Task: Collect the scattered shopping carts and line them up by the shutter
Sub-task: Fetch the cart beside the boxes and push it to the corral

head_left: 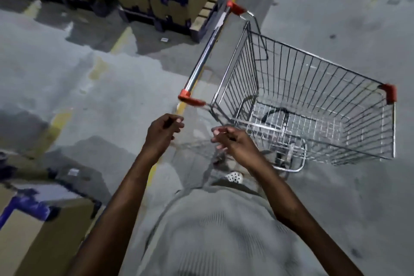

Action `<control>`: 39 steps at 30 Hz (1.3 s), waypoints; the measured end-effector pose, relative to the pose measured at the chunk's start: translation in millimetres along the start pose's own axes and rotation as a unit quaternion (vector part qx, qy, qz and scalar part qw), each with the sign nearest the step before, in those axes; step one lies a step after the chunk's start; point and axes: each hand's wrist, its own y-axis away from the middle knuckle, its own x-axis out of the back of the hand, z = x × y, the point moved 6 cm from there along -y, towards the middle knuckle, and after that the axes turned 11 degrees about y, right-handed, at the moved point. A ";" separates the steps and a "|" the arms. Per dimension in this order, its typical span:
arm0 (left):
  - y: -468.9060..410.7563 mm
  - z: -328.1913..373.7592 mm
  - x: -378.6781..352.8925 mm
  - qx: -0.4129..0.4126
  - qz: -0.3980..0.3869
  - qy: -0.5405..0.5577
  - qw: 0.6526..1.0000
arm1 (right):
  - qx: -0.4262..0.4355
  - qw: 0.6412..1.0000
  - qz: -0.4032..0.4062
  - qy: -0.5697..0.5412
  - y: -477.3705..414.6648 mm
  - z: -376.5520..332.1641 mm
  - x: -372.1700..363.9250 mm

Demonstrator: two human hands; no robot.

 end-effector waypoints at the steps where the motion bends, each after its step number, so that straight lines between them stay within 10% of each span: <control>1: -22.5 12.2 -0.4 -0.027 -0.005 -0.039 0.999 | 0.007 1.000 0.005 -0.011 -17.0 -7.9 9.0; 5: -107.6 82.2 -8.9 -0.214 -0.008 -0.329 0.920 | 0.027 0.999 0.027 -0.033 -74.1 -37.9 43.1; 9: -179.4 133.5 -56.1 -0.351 -0.090 -0.604 0.710 | 0.018 0.997 0.069 -0.023 -114.4 -47.6 53.7; 16: -282.6 163.9 -143.4 -0.434 -0.277 -0.758 0.401 | -0.036 0.990 0.036 0.131 -185.6 -64.7 33.3; 24: -324.7 146.2 -204.3 -0.444 -0.421 -0.783 0.111 | -0.227 0.914 -0.082 -0.327 -252.3 -69.7 -27.3; 26: -335.0 149.0 -208.1 -0.429 -0.439 -0.785 0.084 | -0.248 0.887 -0.044 -0.387 -261.7 -69.4 -28.5; 39: -378.2 166.9 -269.5 -0.449 -0.434 -0.758 0.185 | -0.308 0.866 0.256 -0.298 -272.0 -37.9 3.2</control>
